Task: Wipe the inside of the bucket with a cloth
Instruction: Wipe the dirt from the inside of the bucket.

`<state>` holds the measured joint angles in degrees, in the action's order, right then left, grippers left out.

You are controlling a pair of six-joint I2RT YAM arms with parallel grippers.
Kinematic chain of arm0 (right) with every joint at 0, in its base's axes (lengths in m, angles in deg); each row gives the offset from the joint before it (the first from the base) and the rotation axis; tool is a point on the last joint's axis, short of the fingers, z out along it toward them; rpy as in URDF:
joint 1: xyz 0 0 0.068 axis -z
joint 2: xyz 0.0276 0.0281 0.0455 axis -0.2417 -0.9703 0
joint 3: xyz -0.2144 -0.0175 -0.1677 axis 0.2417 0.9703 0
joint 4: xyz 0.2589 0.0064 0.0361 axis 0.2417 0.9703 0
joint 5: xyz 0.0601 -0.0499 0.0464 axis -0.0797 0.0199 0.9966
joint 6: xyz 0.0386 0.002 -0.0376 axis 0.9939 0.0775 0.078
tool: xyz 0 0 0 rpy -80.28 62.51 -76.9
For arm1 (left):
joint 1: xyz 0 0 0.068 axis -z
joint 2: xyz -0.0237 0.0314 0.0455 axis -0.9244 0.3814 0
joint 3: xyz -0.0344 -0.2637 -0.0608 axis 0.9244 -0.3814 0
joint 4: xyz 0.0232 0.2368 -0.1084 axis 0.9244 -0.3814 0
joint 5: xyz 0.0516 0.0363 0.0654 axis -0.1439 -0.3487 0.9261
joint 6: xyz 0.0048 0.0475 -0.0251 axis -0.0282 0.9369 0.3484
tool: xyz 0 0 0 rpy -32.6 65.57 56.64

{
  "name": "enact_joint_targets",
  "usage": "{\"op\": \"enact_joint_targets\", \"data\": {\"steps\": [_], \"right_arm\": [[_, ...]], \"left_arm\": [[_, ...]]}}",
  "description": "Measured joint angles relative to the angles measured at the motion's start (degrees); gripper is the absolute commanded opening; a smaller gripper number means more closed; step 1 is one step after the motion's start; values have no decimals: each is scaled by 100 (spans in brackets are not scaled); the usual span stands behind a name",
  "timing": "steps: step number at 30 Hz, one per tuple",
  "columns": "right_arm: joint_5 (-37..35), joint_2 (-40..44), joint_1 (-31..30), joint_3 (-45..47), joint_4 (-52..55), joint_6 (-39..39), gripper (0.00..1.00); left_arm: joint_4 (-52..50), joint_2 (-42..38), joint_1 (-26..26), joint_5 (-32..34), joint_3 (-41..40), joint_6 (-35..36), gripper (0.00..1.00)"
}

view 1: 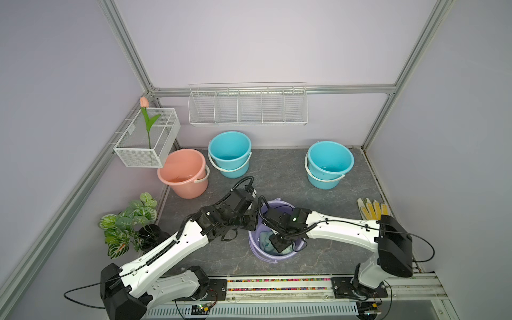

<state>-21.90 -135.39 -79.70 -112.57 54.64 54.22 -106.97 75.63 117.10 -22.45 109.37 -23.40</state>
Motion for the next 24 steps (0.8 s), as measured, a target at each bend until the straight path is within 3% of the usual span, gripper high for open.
{"op": "enact_joint_targets", "data": {"steps": [6, 14, 18, 24], "right_arm": [[66, -490, 59, 444, -811, 170, 7], [166, -501, 74, 382, -870, 299, 7], [144, -179, 74, 345, -592, 343, 7], [278, 962, 74, 192, -195, 573, 7]], "left_arm": [[-24, -66, -2, 31, -48, -98, 0], [-66, -90, -44, 114, -85, -216, 0], [-15, -151, -28, 70, -85, -214, 0], [203, -214, 0, 4, -85, -214, 0]]}}
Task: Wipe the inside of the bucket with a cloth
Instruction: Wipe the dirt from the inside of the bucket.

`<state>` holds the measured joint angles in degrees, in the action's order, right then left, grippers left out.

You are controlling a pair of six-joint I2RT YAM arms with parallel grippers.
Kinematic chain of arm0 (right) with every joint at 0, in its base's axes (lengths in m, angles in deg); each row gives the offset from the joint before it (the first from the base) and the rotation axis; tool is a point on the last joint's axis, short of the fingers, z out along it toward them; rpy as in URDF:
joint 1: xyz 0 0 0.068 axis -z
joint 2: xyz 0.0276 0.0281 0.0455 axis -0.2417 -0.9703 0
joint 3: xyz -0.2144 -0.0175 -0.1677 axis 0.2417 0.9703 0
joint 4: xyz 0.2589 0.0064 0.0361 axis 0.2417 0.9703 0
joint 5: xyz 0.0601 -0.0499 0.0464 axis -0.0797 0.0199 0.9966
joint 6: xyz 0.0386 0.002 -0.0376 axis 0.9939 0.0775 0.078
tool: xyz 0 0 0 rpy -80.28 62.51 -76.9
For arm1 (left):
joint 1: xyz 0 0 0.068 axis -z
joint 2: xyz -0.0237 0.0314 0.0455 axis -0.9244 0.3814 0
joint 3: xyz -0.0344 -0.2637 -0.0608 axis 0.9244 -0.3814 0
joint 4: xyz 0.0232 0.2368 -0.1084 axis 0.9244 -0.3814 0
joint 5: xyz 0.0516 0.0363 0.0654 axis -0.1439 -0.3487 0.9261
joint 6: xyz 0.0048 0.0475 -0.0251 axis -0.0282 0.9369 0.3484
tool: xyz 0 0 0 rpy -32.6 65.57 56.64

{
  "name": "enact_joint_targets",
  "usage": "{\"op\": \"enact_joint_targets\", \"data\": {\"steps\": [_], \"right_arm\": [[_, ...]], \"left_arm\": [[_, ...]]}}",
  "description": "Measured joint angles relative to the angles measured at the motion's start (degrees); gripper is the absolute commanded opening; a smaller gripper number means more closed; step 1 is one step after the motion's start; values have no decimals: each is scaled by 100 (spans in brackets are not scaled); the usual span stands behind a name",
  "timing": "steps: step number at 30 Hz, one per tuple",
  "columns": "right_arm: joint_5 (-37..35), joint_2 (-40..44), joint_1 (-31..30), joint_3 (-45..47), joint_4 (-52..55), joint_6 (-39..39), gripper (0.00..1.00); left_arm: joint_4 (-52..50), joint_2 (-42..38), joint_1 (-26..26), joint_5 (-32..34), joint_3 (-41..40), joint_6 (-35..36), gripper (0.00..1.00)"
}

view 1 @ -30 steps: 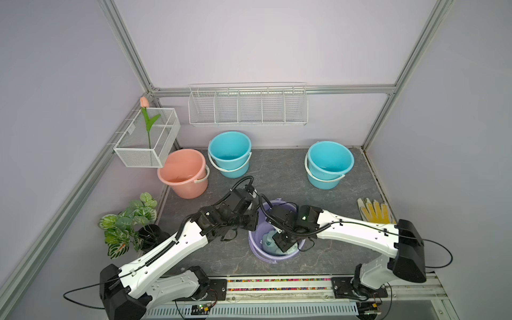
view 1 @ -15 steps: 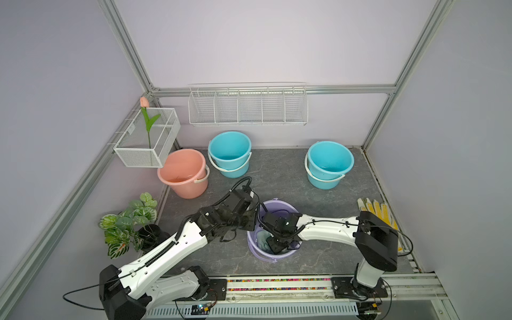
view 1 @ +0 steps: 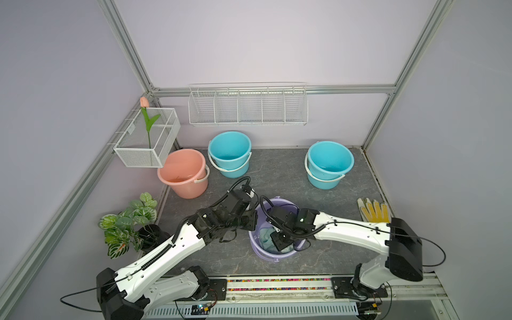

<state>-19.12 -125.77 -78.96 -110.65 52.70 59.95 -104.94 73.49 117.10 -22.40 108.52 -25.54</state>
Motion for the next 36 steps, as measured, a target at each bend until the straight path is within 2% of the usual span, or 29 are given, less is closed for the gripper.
{"op": "enact_joint_targets", "data": {"steps": [7, 15, 18, 30, 36], "right_arm": [[546, 651, 0, -240, -74, 439, 7], [1392, 555, 0, -101, -1016, 1051, 7], [1471, 297, -2, 35, -1408, 1222, 7], [293, -1209, 2, 529, -2356, 1207, 7], [-59, -1257, 0, 527, -2411, 859, 7]], "left_arm": [[120, 11, 0, 2, 0, 0, 0], [175, 52, 0, 0, -2, -2, 0], [168, 59, 0, 0, -4, -2, 0], [109, 133, -50, 136, -83, -70, 0], [109, 133, -72, 175, -83, -87, 0]]}}
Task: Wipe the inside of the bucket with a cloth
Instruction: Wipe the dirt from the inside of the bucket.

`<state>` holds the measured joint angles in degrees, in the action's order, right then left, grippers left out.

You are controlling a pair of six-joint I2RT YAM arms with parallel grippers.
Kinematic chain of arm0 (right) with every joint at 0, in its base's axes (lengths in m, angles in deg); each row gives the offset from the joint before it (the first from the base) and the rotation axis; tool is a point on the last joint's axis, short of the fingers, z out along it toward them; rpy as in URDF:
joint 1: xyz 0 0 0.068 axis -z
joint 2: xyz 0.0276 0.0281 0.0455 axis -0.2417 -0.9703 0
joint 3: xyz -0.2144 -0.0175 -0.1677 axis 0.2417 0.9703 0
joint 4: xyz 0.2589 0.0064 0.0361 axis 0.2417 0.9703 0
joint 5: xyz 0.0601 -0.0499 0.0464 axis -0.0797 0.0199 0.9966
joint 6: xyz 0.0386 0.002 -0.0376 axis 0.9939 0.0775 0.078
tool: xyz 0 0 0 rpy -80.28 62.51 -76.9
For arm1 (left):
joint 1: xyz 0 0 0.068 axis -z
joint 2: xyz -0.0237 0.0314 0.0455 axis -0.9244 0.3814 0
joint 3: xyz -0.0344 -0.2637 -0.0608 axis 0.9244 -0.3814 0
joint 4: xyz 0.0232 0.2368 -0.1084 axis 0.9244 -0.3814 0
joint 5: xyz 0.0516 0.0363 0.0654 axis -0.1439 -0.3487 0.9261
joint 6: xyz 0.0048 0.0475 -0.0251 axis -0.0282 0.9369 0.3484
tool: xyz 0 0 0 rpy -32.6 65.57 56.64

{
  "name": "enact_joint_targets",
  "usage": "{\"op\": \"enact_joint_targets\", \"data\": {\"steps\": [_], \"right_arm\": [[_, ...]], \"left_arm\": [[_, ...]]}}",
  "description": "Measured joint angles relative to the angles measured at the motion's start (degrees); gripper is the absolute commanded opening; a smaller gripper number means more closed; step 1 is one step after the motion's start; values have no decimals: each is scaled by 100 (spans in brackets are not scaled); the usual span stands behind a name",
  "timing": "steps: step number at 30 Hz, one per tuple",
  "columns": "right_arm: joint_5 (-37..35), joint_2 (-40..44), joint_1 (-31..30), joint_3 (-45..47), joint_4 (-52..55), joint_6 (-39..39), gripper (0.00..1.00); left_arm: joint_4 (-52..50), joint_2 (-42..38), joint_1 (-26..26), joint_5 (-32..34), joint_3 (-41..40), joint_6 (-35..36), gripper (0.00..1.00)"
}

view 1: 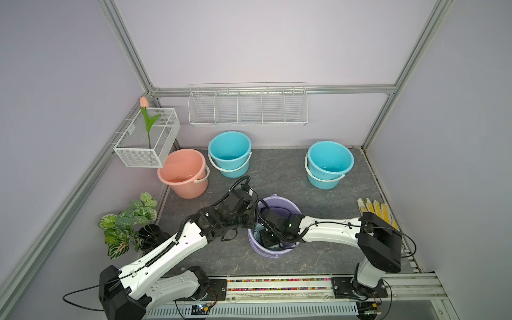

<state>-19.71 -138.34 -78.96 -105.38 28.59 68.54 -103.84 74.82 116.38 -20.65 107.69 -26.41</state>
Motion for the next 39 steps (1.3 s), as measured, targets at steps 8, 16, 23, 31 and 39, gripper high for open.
{"op": "enact_joint_targets", "data": {"steps": [8, 16, 23, 31, 39], "right_arm": [[-149, 1318, -7, 208, -398, -951, 7], [-894, 2002, 0, 192, -831, -2540, 7], [-1829, 2059, 192, -114, -610, -3877, 7], [-2645, 2651, 516, -291, 442, -4590, 7], [-2577, 3248, 538, -474, 2295, -4883, 7]], "left_arm": [[186, 13, 22, -136, 0, -4, 0], [433, 28, 33, -166, 2, -24, 0], [424, 35, 35, -195, 0, -24, 0], [428, 44, 35, -192, 0, -57, 0], [404, 61, 35, -195, 2, -61, 0]]}}
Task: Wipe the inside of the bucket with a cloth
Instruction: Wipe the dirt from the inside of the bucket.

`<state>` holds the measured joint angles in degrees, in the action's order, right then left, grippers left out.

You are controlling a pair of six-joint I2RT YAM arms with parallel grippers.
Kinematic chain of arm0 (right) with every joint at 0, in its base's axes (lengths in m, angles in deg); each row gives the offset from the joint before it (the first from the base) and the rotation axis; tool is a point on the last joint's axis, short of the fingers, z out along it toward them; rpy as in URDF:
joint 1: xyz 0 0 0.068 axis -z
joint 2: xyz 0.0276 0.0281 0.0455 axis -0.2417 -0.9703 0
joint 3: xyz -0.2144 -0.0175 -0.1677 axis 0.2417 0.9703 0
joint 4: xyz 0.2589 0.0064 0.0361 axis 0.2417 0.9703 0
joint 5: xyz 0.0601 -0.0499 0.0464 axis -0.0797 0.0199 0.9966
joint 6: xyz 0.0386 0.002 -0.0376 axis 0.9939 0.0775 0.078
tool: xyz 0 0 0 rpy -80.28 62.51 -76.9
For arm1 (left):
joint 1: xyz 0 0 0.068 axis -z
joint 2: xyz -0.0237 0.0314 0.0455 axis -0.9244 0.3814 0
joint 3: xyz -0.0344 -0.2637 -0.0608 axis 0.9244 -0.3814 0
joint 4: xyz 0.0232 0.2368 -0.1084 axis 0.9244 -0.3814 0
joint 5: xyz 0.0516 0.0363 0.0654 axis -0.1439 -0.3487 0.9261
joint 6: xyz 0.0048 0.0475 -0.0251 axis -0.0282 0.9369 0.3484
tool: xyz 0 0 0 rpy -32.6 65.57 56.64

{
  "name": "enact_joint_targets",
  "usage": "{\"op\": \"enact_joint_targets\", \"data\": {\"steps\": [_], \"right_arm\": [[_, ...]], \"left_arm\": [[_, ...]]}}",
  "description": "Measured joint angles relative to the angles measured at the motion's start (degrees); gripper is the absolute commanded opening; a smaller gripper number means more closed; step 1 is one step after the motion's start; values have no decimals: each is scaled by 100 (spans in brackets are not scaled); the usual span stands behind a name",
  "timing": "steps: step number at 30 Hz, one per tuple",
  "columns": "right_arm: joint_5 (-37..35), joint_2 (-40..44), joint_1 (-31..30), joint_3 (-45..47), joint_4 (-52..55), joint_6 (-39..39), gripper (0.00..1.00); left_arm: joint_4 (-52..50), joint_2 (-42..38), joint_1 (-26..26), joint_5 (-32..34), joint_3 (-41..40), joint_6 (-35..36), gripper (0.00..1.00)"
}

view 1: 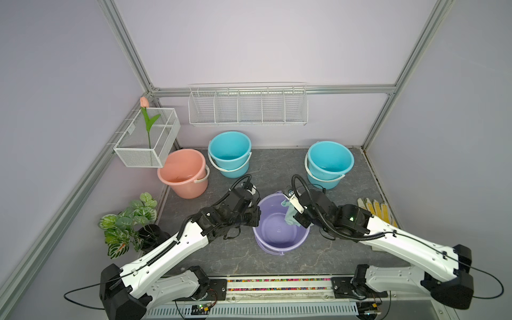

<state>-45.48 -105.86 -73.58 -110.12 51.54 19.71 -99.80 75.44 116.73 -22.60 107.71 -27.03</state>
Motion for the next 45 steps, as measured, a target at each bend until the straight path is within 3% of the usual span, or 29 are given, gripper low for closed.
{"op": "enact_joint_targets", "data": {"steps": [6, 11, 17, 22, 29, 37, 45], "right_arm": [[1104, 236, 28, -109, 1097, 48, 7], [2463, 249, 42, -20, 1104, 354, 7], [3947, 92, 35, 586, -402, 1058, 7], [4277, -321, 24, 918, -2109, 1742, 7], [3051, -328, 28, 863, -3003, 2033, 7], [772, 564, 479, 186, -2343, 1784, 7], [-619, 1449, 1377, -15, -1486, 1644, 7]], "left_arm": [[-57, 46, 35, -31, 0, 7, 0], [-68, 107, 37, -42, 2, 7, 0], [-72, 166, 37, -48, 44, 2, 0], [-66, 195, 37, -111, 57, -26, 0], [-61, 404, 37, -9, 208, -208, 0], [-114, 1147, -313, 275, 776, -610, 0], [-201, 2286, -879, 485, 2083, -754, 0]]}}
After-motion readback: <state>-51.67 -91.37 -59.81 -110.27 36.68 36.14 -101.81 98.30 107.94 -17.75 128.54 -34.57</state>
